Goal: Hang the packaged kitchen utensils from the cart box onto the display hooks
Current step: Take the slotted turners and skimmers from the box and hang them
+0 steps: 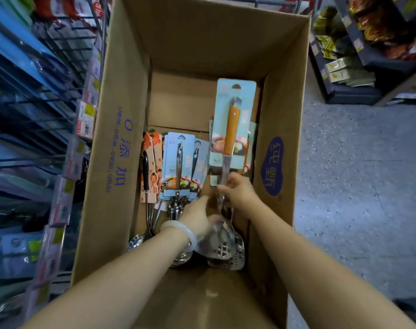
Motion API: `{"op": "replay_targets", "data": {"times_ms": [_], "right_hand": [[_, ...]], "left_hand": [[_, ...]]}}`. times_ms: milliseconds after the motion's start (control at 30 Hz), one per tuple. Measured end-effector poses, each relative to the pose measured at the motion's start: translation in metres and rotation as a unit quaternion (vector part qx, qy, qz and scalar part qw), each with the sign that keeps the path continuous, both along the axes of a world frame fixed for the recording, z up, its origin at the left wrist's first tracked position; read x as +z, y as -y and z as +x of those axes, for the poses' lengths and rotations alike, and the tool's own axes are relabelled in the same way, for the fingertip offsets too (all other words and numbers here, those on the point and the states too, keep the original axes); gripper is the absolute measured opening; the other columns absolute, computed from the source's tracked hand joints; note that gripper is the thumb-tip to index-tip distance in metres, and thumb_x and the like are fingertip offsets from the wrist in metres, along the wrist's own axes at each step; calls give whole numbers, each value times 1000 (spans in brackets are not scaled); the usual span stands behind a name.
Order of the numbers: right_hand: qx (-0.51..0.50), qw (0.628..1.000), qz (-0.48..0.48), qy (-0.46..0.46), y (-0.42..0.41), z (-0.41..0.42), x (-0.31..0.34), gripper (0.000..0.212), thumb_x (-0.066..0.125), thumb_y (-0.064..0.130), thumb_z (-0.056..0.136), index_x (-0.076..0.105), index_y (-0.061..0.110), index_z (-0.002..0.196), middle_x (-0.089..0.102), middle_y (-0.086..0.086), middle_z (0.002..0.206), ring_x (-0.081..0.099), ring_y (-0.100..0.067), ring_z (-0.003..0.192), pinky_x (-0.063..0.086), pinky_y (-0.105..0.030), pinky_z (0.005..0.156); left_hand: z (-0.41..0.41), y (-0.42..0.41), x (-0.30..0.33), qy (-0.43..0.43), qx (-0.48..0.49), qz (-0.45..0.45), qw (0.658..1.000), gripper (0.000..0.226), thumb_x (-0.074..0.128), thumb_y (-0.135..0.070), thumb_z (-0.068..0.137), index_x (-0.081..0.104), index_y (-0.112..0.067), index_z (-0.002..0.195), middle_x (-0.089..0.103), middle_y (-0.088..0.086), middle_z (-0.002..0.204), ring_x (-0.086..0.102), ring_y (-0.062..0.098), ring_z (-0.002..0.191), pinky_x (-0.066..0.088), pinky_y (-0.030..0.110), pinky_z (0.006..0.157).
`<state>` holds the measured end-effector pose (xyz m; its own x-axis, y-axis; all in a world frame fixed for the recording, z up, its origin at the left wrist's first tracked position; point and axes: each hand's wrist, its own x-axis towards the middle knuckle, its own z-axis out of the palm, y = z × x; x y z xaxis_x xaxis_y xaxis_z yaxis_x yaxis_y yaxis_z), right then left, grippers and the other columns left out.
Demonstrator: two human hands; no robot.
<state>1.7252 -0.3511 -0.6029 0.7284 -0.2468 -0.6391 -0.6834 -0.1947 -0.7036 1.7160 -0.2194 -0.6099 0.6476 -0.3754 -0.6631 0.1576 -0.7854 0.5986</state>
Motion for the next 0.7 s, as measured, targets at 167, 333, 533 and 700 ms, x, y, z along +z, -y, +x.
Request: {"op": "replay_targets", "data": {"times_ms": [167,333,533,700], "right_hand": [[-1,991,82,106,-4,37,53,11,56,9,91,50,14,83,63,-4,83,66,-8,68,55,-21,50],[-35,983,108,146,-17,50,70,27,55,11,92,43,17,69,56,0,64,58,-5,52,48,-16,41],[-143,989,-21,19,-8,12,7,9,52,17,93,59,11,95,65,-8,92,63,-22,87,47,-27,64],[-62,968,-136,-202,-17,-36,-66,55,60,19,88,36,10,136,50,-11,136,52,-30,121,48,-39,96]], "left_hand": [[16,3,28,34,147,-81,985,31,68,-20,83,56,-17,111,62,1,105,58,22,103,45,34,91],[27,0,44,67,240,-134,959,14,74,-13,77,61,-12,83,64,1,80,58,15,76,45,25,69],[21,-11,31,113,270,-108,950,12,72,-12,78,61,-14,80,55,-11,73,51,8,72,36,16,61],[13,-26,5,94,288,-74,950,15,72,-19,79,61,-11,87,66,1,91,62,20,90,49,34,80]]}}
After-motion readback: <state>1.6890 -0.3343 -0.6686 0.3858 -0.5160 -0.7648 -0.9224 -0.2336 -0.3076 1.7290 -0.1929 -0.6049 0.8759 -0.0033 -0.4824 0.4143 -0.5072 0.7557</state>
